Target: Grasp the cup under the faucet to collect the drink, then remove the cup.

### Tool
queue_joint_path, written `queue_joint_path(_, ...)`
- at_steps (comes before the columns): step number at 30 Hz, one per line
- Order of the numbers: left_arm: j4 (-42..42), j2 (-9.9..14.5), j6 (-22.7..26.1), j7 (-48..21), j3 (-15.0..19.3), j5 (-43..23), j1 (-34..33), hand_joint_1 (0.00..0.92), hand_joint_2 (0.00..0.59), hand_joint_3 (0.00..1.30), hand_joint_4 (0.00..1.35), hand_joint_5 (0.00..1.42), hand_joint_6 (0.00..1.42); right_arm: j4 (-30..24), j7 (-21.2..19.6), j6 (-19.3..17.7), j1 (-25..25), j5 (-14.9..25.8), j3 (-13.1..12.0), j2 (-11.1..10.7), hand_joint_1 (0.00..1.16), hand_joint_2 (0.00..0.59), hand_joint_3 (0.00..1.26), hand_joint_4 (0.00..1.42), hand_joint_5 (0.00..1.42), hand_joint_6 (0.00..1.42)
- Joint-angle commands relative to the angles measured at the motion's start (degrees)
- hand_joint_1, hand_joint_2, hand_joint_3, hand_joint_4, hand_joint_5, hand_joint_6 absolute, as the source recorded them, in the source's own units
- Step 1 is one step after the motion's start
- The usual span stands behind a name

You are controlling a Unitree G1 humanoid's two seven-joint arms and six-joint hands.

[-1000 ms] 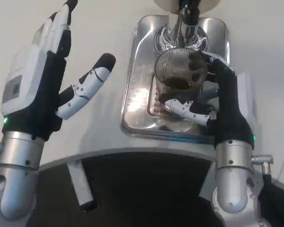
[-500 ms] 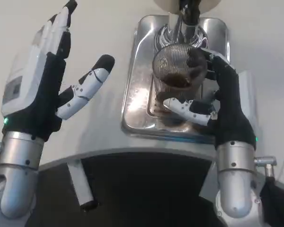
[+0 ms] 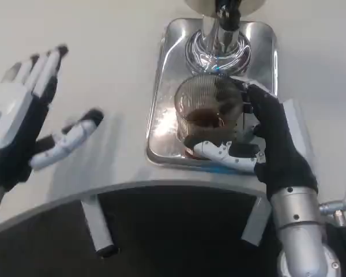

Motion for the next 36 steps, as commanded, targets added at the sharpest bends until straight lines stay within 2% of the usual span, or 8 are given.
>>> queue_joint_path(1,1.12,6.12,-0.69,-2.59,-0.95,3.87,3.63,0.0,0.248,0.0,0.0,0.0,0.0,-6.29,2.9,1.14,1.31,1.04,-0.05,-0.37,1.16,0.422,0.76,0.81,0.87,1.1)
queue_joint_path(4,0.69,8.59,-1.24,-3.06,-1.6,6.17,5.24,0.0,0.242,0.0,0.0,0.0,0.0,-9.6,5.12,2.46,2.24,1.15,-0.5,-1.32,1.16,0.432,0.76,0.8,0.87,1.1)
queue_joint_path(9,-0.78,9.87,-1.5,-2.7,-2.23,8.45,5.88,0.0,0.207,0.0,0.0,0.0,0.0,-14.5,8.78,4.24,4.43,2.08,-0.56,-2.45,1.16,0.434,0.74,0.79,0.87,1.1)
queue_joint_path(13,-2.16,10.61,-3.19,-2.0,-2.21,9.83,6.88,0.008,0.196,0.0,0.0,0.0,0.0,-21.13,13.03,6.52,6.76,3.64,-1.05,-3.76,1.16,0.435,0.73,0.78,0.86,1.08)
queue_joint_path(21,-6.94,10.06,-4.27,-1.43,-1.09,9.74,8.48,0.014,0.188,0.0,0.0,0.0,0.0,-32.62,18.76,11.73,10.97,6.69,-4.05,-6.61,1.16,0.435,0.72,0.76,0.84,1.08)
queue_joint_path(30,-10.94,8.57,-4.37,-3.28,-1.45,9.02,9.0,0.043,0.179,0.0,0.0,0.0,0.0,-41.87,22.23,15.73,17.35,8.55,-4.73,-8.8,1.16,0.457,0.69,0.73,0.82,1.04)
queue_joint_path(33,-13.94,7.19,-3.37,-4.69,-2.13,9.09,9.09,0.048,0.178,0.0,0.0,0.0,0.0,-44.05,22.76,15.51,21.06,8.75,-4.42,-9.34,1.16,0.462,0.68,0.7,0.81,1.02)
queue_joint_path(36,-15.28,6.36,-3.07,-5.68,-2.68,9.24,9.22,0.054,0.177,0.0,0.0,0.0,0.0,-44.25,22.95,13.2,23.47,8.96,-4.55,-8.76,1.16,0.476,0.67,0.7,0.8,1.02)
